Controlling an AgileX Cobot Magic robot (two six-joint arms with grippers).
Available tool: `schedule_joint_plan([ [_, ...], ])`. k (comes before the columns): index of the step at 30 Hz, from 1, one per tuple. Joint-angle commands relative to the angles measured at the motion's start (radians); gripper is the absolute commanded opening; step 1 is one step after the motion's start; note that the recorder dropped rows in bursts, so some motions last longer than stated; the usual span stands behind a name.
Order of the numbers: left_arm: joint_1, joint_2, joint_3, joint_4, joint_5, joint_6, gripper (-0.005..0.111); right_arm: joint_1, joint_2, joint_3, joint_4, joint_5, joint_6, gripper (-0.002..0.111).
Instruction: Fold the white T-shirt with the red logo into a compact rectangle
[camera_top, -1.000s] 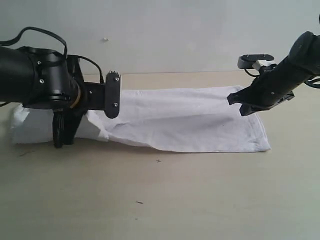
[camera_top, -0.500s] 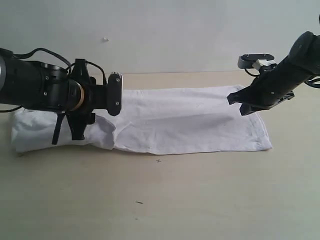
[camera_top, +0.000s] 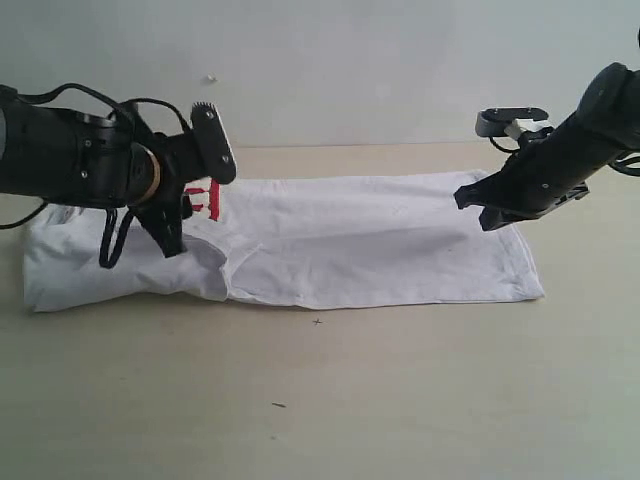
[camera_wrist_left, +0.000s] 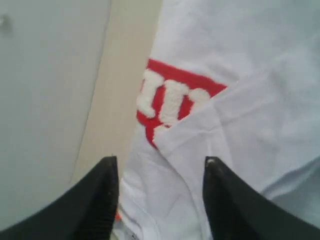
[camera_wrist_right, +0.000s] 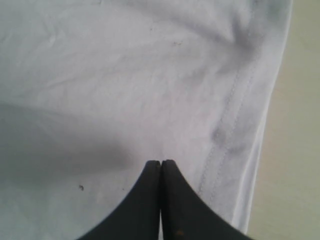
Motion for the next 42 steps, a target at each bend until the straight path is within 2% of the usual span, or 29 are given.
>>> schedule_joint_plan([
  [1,-0.013,-0.054,-0.046,-0.086,0.107,-0.203,0.028,0.001,-0.008,0.001,0.006,-0.010,-0.009,0.000],
  [3,-0.002,-0.071,-0.066,-0.307,0.067,-0.095,0.017,0.001,-0.008,0.001,0.006,-0.010,-0.015,0.000],
  [4,0.008,-0.073,-0.080,-0.475,0.060,0.046,0.014,0.001,-0.008,0.001,0.006,-0.010,-0.019,0.000],
  [7,0.050,-0.073,-0.128,-1.064,0.097,0.645,0.015,0.001,-0.008,0.001,0.006,-0.010,-0.024,0.000],
  [8,0.073,-0.072,-0.148,-1.273,0.141,0.850,0.015,0.001,-0.008,0.001,0.006,-0.010,-0.024,0.000],
  [10,0.128,-0.059,-0.199,-1.581,0.298,1.166,0.015,0.001,-0.008,0.001,0.006,-0.010,-0.024,0.000],
  [11,0.155,-0.049,-0.224,-1.692,0.382,1.291,0.015,0.001,-0.008,0.001,0.006,-0.010,-0.024,0.000],
  [12,0.173,-0.041,-0.240,-1.739,0.420,1.358,0.015,0.001,-0.008,0.001,0.006,-0.010,-0.024,0.000],
  [15,0.199,-0.026,-0.246,-1.681,0.338,1.409,0.022,0.001,-0.008,0.001,0.006,-0.010,-0.026,0.000],
  [17,0.199,-0.014,-0.239,-1.596,0.288,1.440,0.034,0.001,-0.008,0.001,0.006,-0.010,-0.026,0.000],
  [20,0.192,0.018,-0.239,-1.580,0.307,1.574,0.051,0.001,-0.008,0.001,0.006,-0.007,-0.025,0.000],
  [23,0.192,0.055,-0.239,-1.582,0.358,1.689,0.052,0.001,-0.008,0.001,0.006,-0.007,-0.030,0.000],
  [25,0.192,0.077,-0.239,-1.570,0.350,1.707,0.052,0.001,-0.008,0.001,0.006,-0.007,-0.030,0.000],
  [32,0.192,0.123,-0.239,-1.564,0.136,1.708,0.052,0.001,-0.008,0.001,0.006,0.012,-0.029,0.000],
  [34,0.192,0.125,-0.239,-1.561,0.122,1.732,0.045,0.001,-0.008,0.001,0.006,0.010,-0.029,0.000],
  [39,0.192,0.135,-0.239,-1.561,0.111,1.809,0.010,0.001,-0.008,0.001,0.006,0.006,-0.031,0.000],
  [41,0.192,0.136,-0.239,-1.565,0.065,1.805,0.000,0.001,-0.008,0.001,0.006,0.006,-0.031,0.000],
  [42,0.192,0.136,-0.239,-1.570,0.042,1.804,0.000,0.001,-0.008,0.001,0.006,0.006,-0.031,0.000],
])
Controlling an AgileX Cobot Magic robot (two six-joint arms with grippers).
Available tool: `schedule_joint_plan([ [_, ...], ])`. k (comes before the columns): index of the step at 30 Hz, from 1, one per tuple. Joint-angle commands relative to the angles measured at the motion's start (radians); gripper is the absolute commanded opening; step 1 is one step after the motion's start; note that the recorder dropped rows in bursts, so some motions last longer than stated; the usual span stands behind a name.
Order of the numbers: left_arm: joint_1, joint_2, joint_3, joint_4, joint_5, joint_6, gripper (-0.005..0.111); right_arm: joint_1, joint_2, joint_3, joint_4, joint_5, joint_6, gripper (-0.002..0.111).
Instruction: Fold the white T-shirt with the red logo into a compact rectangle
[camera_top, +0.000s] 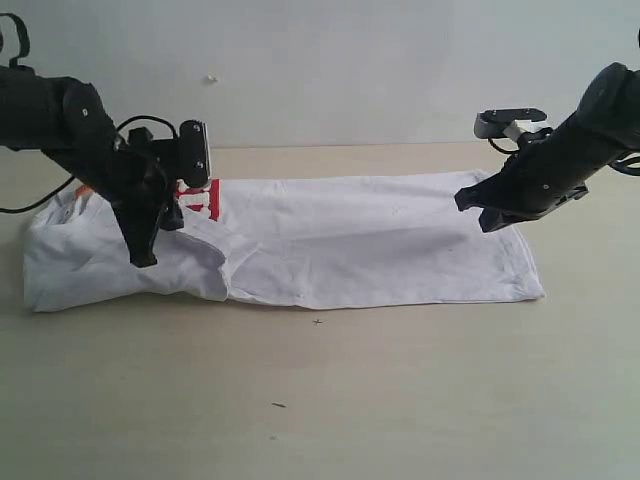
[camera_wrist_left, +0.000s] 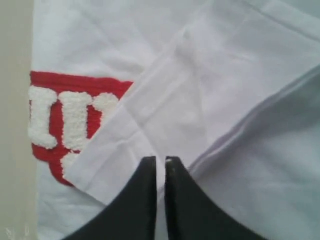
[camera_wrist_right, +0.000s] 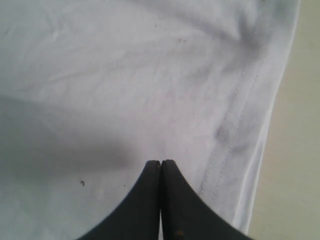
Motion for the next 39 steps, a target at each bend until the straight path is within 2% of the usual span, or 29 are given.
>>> schedule_joint_plan([
  [1,-0.002,0.005,-0.003,-0.015,-0.093,0.007,0.000,0.001,-0.008,0.001,0.004,-0.003,-0.009,0.000],
  [5,-0.002,0.005,-0.005,-0.057,-0.128,-0.019,0.000,0.001,-0.008,0.001,0.004,-0.003,-0.009,0.000],
  [7,-0.002,-0.009,-0.005,-0.136,-0.141,-0.075,0.001,0.001,-0.008,0.001,0.004,-0.003,-0.009,0.000],
  [9,-0.002,-0.034,-0.007,-0.278,-0.121,-0.195,0.007,0.001,-0.008,0.001,0.004,-0.006,-0.009,0.000],
  [12,-0.002,-0.040,-0.059,-0.443,0.074,-0.229,0.025,0.001,-0.008,0.001,0.004,-0.002,-0.009,0.000],
  [16,-0.002,-0.035,-0.118,-0.384,0.284,-0.343,0.047,0.001,-0.008,0.001,0.004,0.017,-0.004,0.000],
  [19,-0.002,-0.030,-0.127,-0.284,0.419,-0.475,0.048,0.001,-0.007,0.001,0.008,0.020,-0.004,0.000],
  [21,-0.002,-0.019,-0.119,-0.243,0.456,-0.561,0.048,0.001,-0.007,0.001,0.008,0.020,-0.004,0.000],
  [25,-0.006,-0.012,-0.095,-0.230,0.428,-0.652,0.048,0.001,-0.007,0.001,0.027,0.016,-0.002,0.000],
  [28,-0.038,-0.009,-0.081,-0.223,0.382,-0.799,0.049,0.001,-0.005,0.001,0.034,0.014,-0.002,0.000],
  [33,-0.119,0.052,-0.077,-0.216,0.300,-0.818,0.049,0.001,-0.005,0.001,0.034,0.013,-0.002,0.000],
  [39,-0.138,0.108,-0.077,-0.216,0.087,-0.847,0.049,0.001,-0.005,0.001,0.034,0.019,-0.002,0.000],
])
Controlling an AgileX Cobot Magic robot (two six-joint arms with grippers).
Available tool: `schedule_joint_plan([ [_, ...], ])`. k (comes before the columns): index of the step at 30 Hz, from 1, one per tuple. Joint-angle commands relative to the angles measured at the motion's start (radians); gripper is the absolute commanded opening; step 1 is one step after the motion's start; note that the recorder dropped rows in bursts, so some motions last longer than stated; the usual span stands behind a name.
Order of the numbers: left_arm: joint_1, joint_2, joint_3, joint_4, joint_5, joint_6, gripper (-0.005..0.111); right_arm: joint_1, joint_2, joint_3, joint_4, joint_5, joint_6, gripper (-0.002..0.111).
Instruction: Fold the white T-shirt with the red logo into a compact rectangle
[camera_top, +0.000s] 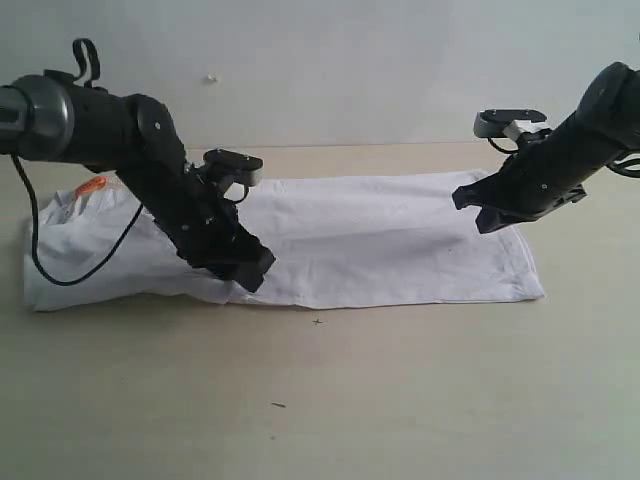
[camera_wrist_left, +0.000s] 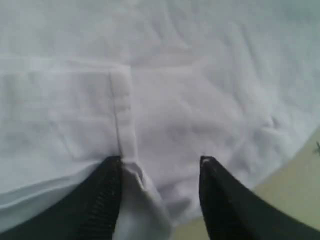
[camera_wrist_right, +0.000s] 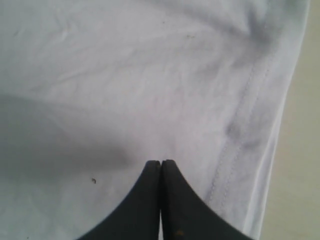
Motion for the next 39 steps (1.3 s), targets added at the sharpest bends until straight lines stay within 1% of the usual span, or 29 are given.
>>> schedule_joint_plan([
  [1,-0.005,0.007,-0.003,0.007,-0.163,-0.019,0.049,0.001,-0.005,0.001,0.002,0.000,0.000,0.000],
  [3,-0.005,-0.006,-0.035,0.024,-0.167,-0.015,0.049,0.001,-0.005,0.001,0.002,0.000,0.000,0.000],
  [5,-0.005,-0.030,-0.055,0.106,-0.170,-0.023,0.049,0.001,-0.005,0.001,0.002,0.000,-0.002,0.000],
  [7,0.009,-0.050,-0.057,0.226,-0.153,-0.040,0.049,0.001,-0.005,0.001,0.002,0.000,-0.004,0.000],
  [8,0.020,-0.051,-0.057,0.324,-0.085,-0.014,0.049,0.001,-0.005,0.001,0.002,0.000,-0.007,0.000],
  [9,0.027,-0.051,-0.057,0.383,-0.029,0.039,0.049,0.001,-0.005,0.001,0.002,0.000,-0.011,0.000],
  [10,0.031,-0.051,-0.057,0.422,0.047,0.129,0.049,0.001,-0.005,0.001,0.002,0.000,-0.011,0.000],
  [11,0.033,-0.051,-0.057,0.441,0.096,0.216,0.049,0.001,-0.005,0.001,0.002,0.000,-0.011,0.000],
  [12,0.033,-0.051,-0.057,0.465,0.108,0.282,0.049,0.001,-0.005,0.001,0.002,0.000,-0.011,0.000],
  [14,0.033,-0.050,-0.057,0.476,0.071,0.348,0.049,0.001,-0.005,0.001,0.002,0.006,-0.011,0.000],
  [19,0.033,-0.033,-0.057,0.494,-0.067,0.378,0.049,0.001,-0.005,0.001,0.002,0.000,-0.019,0.000],
  [20,0.033,-0.028,-0.057,0.500,-0.075,0.379,0.049,0.001,-0.005,0.001,0.002,-0.001,-0.019,0.000],
  [21,0.033,-0.010,-0.057,0.506,-0.061,0.424,0.049,0.001,-0.005,0.001,0.002,-0.001,-0.019,0.000],
  [24,0.033,0.021,-0.057,0.506,-0.006,0.487,0.049,0.001,-0.005,0.001,0.002,-0.009,-0.019,0.000],
  [28,0.033,0.054,-0.057,0.564,-0.020,0.492,0.048,0.001,-0.005,0.001,0.002,-0.022,-0.023,0.000],
  [29,0.033,0.055,-0.057,0.569,-0.034,0.490,0.045,0.001,-0.005,0.001,0.002,-0.022,-0.025,0.000],
  [31,0.033,0.055,-0.057,0.580,-0.064,0.490,0.036,0.001,-0.005,0.001,0.002,-0.020,-0.025,0.000],
  [36,0.033,0.023,-0.057,0.614,-0.087,0.490,0.000,0.001,-0.005,0.001,0.002,-0.020,-0.025,0.000],
  [39,0.033,-0.003,-0.057,0.614,-0.092,0.503,0.000,0.001,-0.005,0.001,0.002,-0.022,-0.025,0.000],
])
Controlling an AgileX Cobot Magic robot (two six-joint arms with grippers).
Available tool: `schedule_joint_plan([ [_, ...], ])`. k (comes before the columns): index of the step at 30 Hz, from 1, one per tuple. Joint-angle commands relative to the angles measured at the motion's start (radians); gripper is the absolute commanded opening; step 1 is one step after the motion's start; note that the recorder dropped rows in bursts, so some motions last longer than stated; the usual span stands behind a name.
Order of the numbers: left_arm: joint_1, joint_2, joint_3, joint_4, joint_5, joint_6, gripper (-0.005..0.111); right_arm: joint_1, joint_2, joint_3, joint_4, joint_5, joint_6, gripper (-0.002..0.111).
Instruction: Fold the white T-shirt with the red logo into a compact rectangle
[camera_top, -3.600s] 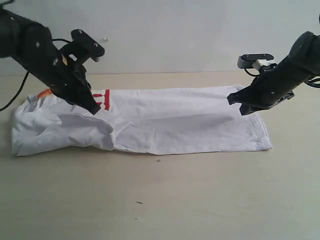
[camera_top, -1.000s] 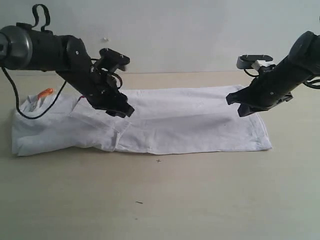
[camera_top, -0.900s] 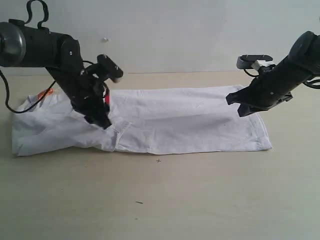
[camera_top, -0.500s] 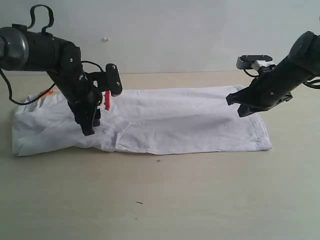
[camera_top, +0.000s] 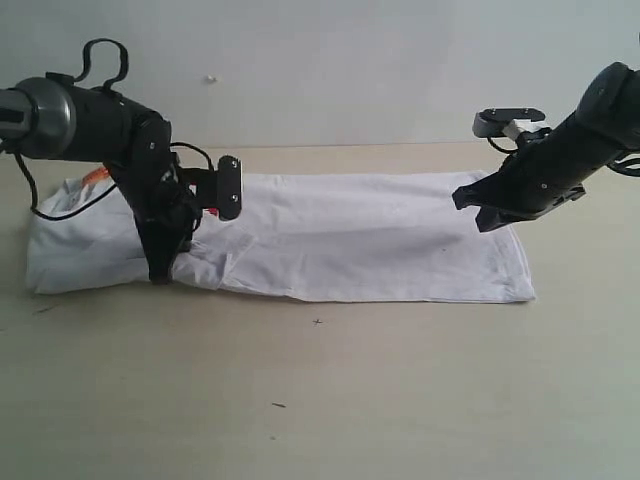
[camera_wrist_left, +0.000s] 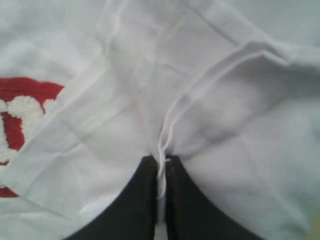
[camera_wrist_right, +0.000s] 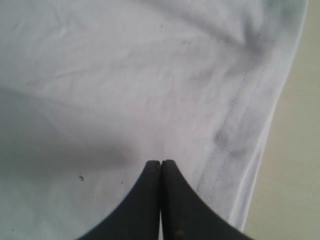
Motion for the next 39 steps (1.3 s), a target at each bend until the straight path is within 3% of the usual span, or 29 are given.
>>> schedule_joint_plan([
  [1,0.000,-0.046,-0.002,0.012,-0.029,0.017,0.000,0.001,-0.005,0.001,0.000,-0.012,-0.009,0.000],
  [12,-0.002,-0.064,-0.002,0.033,-0.117,0.015,0.001,0.001,-0.005,0.001,0.000,-0.009,-0.009,0.000],
  [14,-0.002,-0.064,-0.002,0.033,-0.185,-0.015,0.006,0.001,-0.005,0.001,0.000,-0.009,-0.009,0.000],
  [18,-0.004,-0.064,-0.002,0.033,-0.307,-0.101,0.033,0.001,-0.005,0.001,0.000,-0.005,-0.009,0.000],
  [22,-0.004,-0.064,-0.002,0.033,-0.292,-0.103,0.051,0.001,-0.005,0.001,0.000,-0.005,-0.009,0.000],
  [26,0.005,-0.064,-0.002,0.033,-0.280,-0.171,0.052,0.001,-0.005,0.001,0.000,0.002,-0.009,0.000],
  [30,0.013,-0.064,-0.002,0.033,-0.236,-0.415,0.052,0.001,-0.005,0.001,0.000,0.008,-0.009,0.000],
  [34,0.102,-0.064,-0.002,0.034,-0.248,-0.772,0.049,-0.002,-0.005,0.001,0.000,0.001,0.014,0.010],
  [39,0.282,-0.069,-0.043,-0.019,-0.161,-1.003,0.049,-0.002,-0.005,0.001,0.000,-0.018,0.047,0.026],
])
